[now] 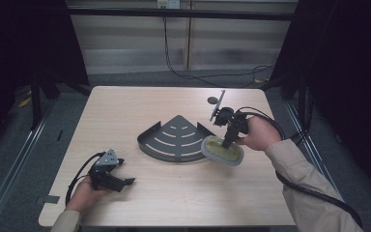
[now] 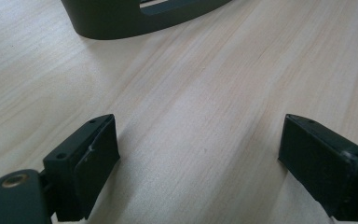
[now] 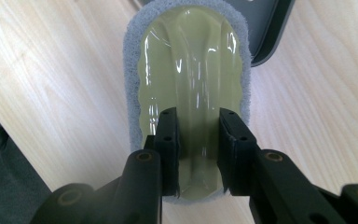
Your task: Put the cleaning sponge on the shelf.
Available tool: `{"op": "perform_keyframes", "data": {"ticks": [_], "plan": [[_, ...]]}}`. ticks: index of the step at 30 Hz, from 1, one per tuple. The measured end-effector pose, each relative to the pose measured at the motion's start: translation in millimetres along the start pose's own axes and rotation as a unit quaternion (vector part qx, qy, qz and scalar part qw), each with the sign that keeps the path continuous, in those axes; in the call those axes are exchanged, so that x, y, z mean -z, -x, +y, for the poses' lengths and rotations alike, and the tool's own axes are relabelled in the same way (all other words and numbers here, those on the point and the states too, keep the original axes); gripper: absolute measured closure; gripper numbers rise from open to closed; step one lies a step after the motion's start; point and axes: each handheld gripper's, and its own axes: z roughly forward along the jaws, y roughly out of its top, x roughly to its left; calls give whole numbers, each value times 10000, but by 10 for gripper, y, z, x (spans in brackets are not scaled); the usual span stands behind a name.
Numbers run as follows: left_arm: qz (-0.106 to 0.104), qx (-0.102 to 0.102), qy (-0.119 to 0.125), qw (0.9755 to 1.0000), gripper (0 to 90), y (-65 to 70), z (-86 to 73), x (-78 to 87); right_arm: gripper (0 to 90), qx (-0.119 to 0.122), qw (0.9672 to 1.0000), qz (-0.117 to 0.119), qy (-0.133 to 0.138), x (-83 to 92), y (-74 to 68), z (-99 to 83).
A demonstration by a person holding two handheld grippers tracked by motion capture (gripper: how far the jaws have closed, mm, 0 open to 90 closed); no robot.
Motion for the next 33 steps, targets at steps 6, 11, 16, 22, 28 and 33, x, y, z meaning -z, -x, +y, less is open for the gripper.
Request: {"op": "perform_keyframes", "data": {"ticks": [6,11,16,22,28,33], "plan": [[-3,3,2,10000,114,-1,0,0,714,-195,9997,-67,89,38,50,72],[-15,-1,-13,10000,114,-2,1,2,714,-276,9994,-145,124,58,71,146],[-13,-5,-18,10000,114,-1,1,3,714,-297,9993,-210,81,62,83,240],[-3,-11,-35,10000,114,1,3,4,714,-373,9990,-231,87,56,108,330],[-16,-2,-19,10000,114,0,2,3,714,-421,9988,-235,117,48,155,395],[-9,-7,-25,10000,114,0,2,3,714,-469,9984,-242,199,44,187,466]]}}
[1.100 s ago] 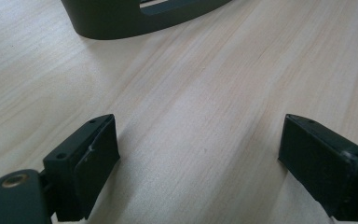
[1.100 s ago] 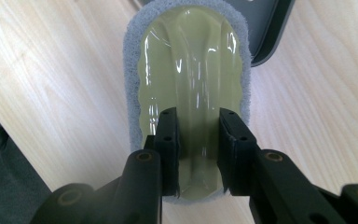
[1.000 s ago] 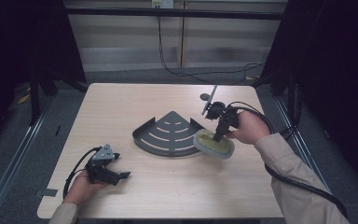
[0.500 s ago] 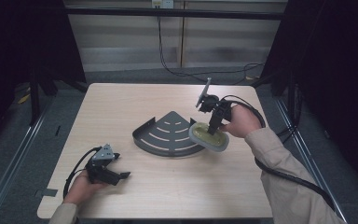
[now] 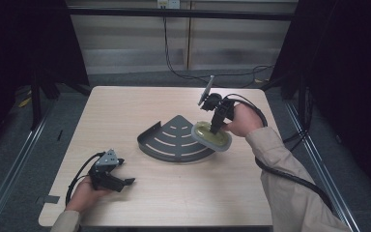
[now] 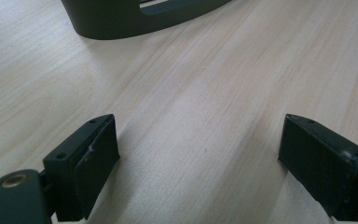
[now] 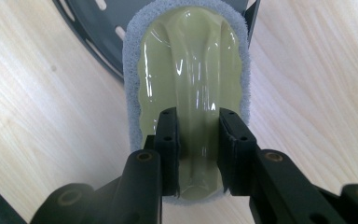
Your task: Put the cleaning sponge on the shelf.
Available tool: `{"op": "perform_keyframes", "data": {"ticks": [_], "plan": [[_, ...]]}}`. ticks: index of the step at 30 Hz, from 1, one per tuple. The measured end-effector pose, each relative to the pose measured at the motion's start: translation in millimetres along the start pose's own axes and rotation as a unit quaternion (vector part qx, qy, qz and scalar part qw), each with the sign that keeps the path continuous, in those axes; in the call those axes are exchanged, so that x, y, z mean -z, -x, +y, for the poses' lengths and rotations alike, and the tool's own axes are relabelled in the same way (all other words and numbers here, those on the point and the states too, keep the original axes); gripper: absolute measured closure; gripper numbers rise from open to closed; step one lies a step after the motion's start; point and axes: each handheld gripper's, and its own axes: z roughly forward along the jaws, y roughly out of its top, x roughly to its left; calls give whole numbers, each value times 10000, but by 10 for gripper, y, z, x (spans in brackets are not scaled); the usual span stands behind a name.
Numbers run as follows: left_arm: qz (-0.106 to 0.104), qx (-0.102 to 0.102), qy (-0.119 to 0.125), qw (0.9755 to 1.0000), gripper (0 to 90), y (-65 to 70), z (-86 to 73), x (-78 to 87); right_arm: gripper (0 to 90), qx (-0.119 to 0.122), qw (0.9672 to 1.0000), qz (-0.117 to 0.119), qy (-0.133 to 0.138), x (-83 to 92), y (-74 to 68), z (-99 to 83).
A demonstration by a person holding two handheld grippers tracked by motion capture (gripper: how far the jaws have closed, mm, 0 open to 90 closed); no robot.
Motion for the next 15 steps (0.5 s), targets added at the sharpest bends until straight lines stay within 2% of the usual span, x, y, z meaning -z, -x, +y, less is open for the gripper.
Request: {"op": "perform_keyframes", "data": {"ticks": [8,15], "plan": [[-5,2,5,10000,114,-1,-1,0,714,-121,9998,-23,166,-2,47,97],[24,-10,-26,10000,114,1,2,3,714,-241,9995,-69,204,-7,102,145]]}}
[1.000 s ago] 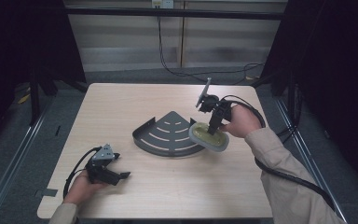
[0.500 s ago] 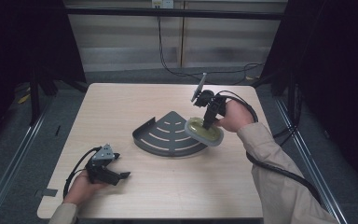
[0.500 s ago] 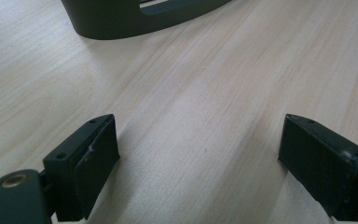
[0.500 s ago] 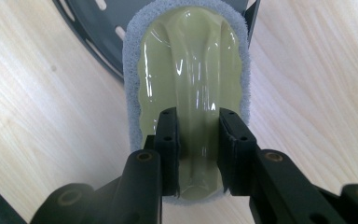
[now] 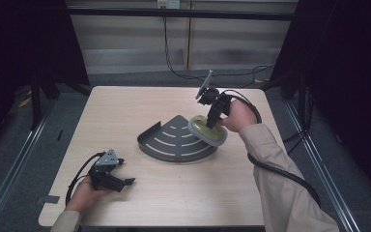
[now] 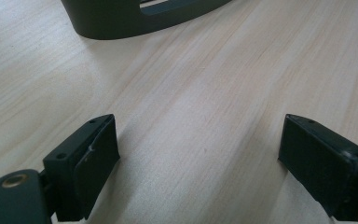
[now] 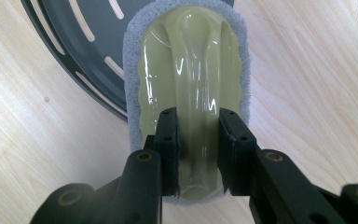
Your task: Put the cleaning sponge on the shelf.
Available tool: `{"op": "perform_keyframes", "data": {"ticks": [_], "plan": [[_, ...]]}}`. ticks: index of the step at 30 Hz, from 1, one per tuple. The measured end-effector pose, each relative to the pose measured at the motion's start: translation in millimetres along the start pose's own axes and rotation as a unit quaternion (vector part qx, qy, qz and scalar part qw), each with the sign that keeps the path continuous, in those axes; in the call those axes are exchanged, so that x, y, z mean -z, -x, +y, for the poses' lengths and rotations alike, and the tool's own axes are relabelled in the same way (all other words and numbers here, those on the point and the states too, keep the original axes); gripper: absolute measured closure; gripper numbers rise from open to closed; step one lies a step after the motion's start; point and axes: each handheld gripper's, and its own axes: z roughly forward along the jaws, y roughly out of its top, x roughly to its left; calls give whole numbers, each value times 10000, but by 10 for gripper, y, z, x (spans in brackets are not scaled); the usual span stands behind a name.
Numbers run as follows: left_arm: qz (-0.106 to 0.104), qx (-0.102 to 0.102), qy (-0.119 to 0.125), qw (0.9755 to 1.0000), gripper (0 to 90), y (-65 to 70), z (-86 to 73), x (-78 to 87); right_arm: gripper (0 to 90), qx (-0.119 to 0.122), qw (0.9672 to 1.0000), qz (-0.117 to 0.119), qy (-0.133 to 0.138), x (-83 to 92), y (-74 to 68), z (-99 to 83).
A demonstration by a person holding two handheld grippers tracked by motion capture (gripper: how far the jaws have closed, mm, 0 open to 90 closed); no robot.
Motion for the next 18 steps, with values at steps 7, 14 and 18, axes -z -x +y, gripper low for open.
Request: {"op": "perform_keyframes", "data": {"ticks": [7,14,18], "plan": [[-14,9,18,10000,114,-1,-1,-2,714,-106,9999,-56,-14,-1,45,33],[-20,9,21,10000,113,-1,-1,-3,714,-122,9999,-63,-18,-17,40,107],[-19,13,22,10000,113,-2,-2,-2,714,-83,9999,-62,4,-45,34,149]]}}
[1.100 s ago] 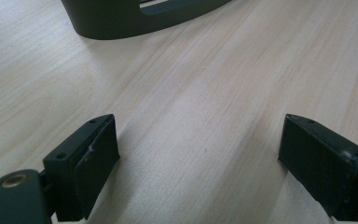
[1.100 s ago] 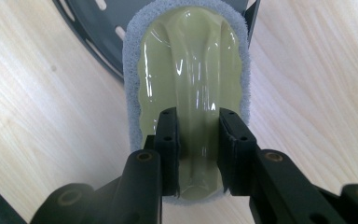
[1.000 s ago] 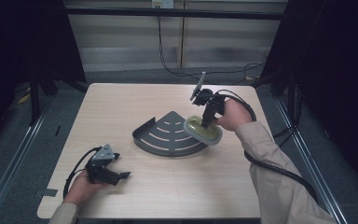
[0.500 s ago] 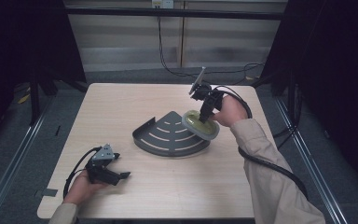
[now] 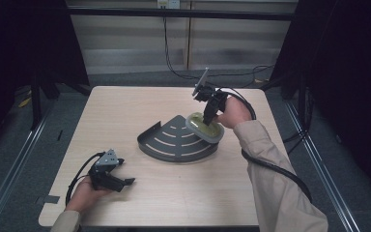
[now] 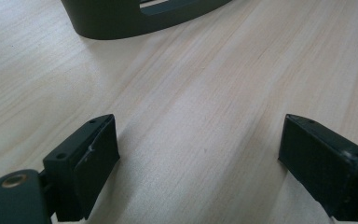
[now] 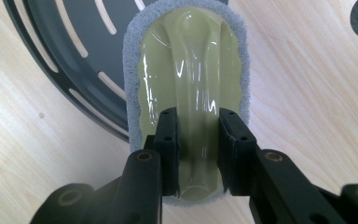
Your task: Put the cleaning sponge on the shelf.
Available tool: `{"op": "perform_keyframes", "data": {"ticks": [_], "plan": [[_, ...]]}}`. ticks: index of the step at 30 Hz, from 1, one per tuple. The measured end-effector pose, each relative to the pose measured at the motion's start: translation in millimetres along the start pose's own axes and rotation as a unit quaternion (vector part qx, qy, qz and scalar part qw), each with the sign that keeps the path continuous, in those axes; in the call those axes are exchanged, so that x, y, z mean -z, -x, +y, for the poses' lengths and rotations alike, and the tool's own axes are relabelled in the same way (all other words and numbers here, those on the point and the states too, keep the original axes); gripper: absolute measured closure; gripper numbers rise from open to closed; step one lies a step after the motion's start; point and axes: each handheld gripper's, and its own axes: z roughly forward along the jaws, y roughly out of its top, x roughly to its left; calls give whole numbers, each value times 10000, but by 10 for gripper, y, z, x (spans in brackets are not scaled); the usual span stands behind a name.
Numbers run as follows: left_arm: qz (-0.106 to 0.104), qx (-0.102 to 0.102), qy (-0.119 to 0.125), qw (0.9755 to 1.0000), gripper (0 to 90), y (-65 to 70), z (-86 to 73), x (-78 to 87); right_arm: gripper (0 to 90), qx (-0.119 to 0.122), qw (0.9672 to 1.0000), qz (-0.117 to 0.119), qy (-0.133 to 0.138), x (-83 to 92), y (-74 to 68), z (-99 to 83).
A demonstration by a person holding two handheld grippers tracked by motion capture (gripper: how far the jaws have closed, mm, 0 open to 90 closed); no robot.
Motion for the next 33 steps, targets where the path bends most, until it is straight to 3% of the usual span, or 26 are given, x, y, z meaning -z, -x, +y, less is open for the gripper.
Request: {"op": "perform_keyframes", "data": {"ticks": [15,20,33], "plan": [[0,-3,-1,10000,113,0,0,0,715,-137,9999,49,-30,-143,-4,72],[-4,2,2,10000,113,-1,0,0,715,-347,9993,76,-91,-172,-6,96],[2,-2,0,10000,113,1,0,-1,714,-395,9991,82,-88,-216,-2,129]]}}
